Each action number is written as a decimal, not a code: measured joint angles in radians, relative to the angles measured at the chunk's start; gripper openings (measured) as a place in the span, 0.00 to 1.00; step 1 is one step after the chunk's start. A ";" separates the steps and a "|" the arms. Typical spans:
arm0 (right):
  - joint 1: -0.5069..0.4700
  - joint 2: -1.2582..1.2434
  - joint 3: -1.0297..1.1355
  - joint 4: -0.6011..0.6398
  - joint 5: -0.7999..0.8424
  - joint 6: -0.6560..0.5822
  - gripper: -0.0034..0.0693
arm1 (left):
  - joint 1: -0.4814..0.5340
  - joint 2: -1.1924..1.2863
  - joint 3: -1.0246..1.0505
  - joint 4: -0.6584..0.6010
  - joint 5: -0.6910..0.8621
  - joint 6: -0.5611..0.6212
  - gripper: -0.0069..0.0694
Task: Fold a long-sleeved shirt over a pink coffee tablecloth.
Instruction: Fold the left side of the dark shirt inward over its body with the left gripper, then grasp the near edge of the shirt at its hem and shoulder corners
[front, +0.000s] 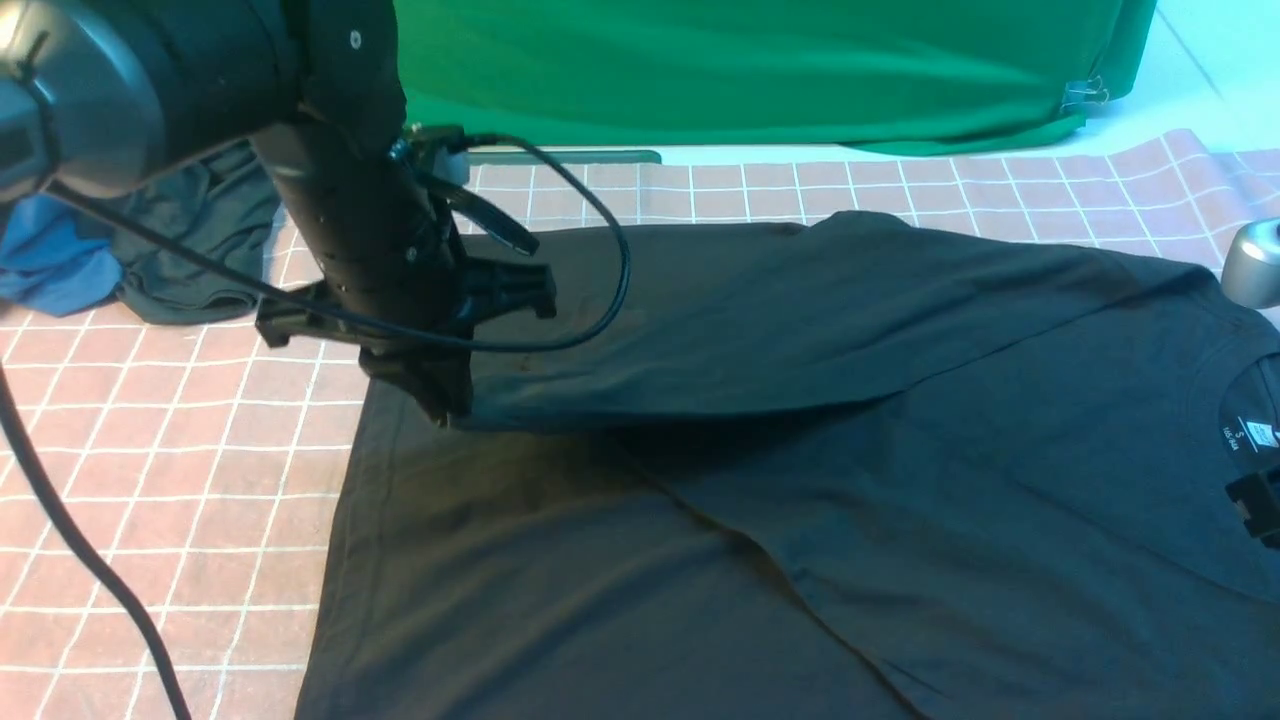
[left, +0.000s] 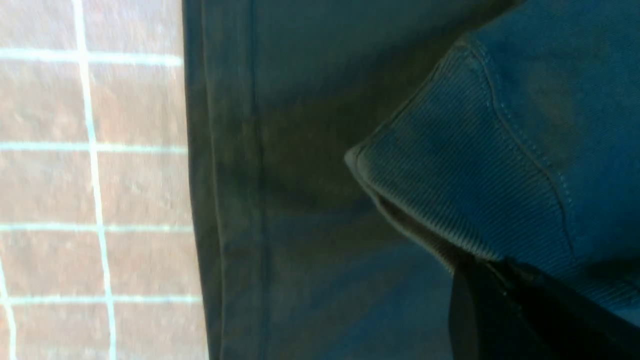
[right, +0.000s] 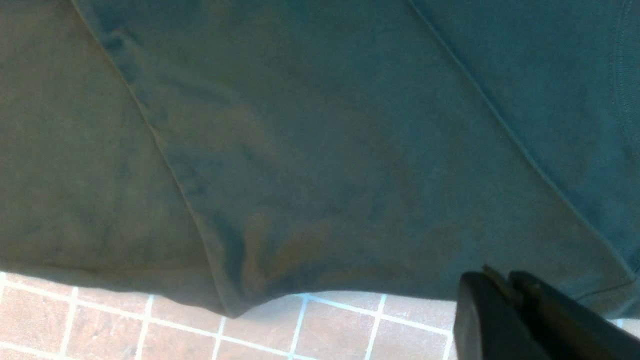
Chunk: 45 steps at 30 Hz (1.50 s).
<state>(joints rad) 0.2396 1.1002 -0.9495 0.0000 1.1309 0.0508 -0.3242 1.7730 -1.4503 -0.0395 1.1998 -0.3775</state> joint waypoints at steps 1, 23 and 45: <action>0.000 0.000 0.000 0.000 0.000 0.000 0.17 | 0.000 0.000 0.004 -0.001 0.002 -0.001 0.13; 0.000 -0.095 0.061 0.038 -0.019 0.003 0.22 | -0.003 0.000 0.050 0.039 0.017 0.009 0.31; 0.000 -0.174 0.061 0.005 -0.029 0.010 0.25 | -0.003 -0.407 0.557 -0.077 0.003 -0.015 0.13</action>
<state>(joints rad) 0.2396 0.9264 -0.8889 0.0055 1.1016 0.0612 -0.3274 1.3656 -0.8929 -0.1160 1.2026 -0.3921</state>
